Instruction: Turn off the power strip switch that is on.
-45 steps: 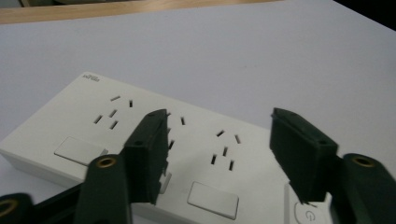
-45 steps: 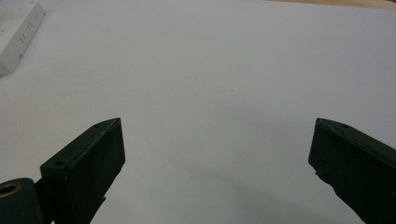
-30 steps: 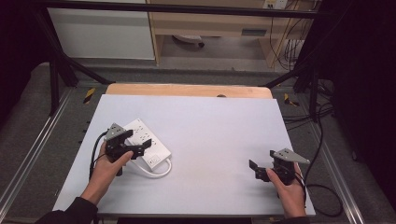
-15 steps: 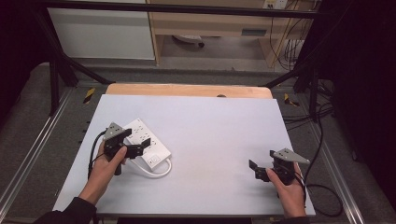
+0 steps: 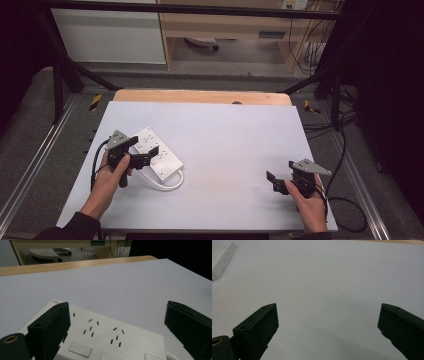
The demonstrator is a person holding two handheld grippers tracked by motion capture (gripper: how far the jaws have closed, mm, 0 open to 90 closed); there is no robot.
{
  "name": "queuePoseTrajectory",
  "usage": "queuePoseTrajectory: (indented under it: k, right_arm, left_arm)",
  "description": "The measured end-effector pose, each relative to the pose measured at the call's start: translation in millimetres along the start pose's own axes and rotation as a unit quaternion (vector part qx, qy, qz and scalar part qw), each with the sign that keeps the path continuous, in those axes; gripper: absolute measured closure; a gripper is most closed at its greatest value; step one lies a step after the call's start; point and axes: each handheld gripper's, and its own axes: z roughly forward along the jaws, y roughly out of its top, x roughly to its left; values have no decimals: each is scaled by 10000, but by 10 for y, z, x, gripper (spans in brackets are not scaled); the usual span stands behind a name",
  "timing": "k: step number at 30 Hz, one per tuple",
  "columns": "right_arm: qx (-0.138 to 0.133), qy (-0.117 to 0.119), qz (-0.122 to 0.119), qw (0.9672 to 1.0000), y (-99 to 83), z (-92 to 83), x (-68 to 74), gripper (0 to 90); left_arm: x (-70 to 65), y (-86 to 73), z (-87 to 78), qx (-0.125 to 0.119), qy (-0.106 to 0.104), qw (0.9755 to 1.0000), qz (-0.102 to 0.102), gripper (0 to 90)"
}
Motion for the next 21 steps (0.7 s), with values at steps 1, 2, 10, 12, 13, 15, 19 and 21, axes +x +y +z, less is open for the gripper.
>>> queuePoseTrajectory:
  k: [1,2,10,12,13,15,19,21]
  right_arm:
    - [0,0,0,10000,0,0,0,37]
    - [1,-1,1,10000,0,0,0,37]
    - [1,2,16,10000,0,5,1,37]
    - [0,1,21,10000,0,5,0,37]
    - [-2,3,23,10000,0,5,0,37]
    - [-3,2,24,10000,1,6,1,37]
    - [-4,8,19,10000,1,8,3,36]
    - [-1,5,25,10000,1,8,2,36]
  left_arm:
    - [-2,3,-2,2,-5,10000,13,63]
    - [-5,7,-4,11,-10,10000,14,63]
    - [-6,39,-54,-13,-25,10000,54,63]
    - [-8,42,-76,-28,-26,10000,50,64]
    - [-7,44,-88,-26,-25,10000,59,64]
    - [-8,48,-115,-38,-26,10000,62,64]
    - [-6,60,-176,-59,-21,10000,62,63]
    - [-3,63,-206,-67,-14,10000,71,59]
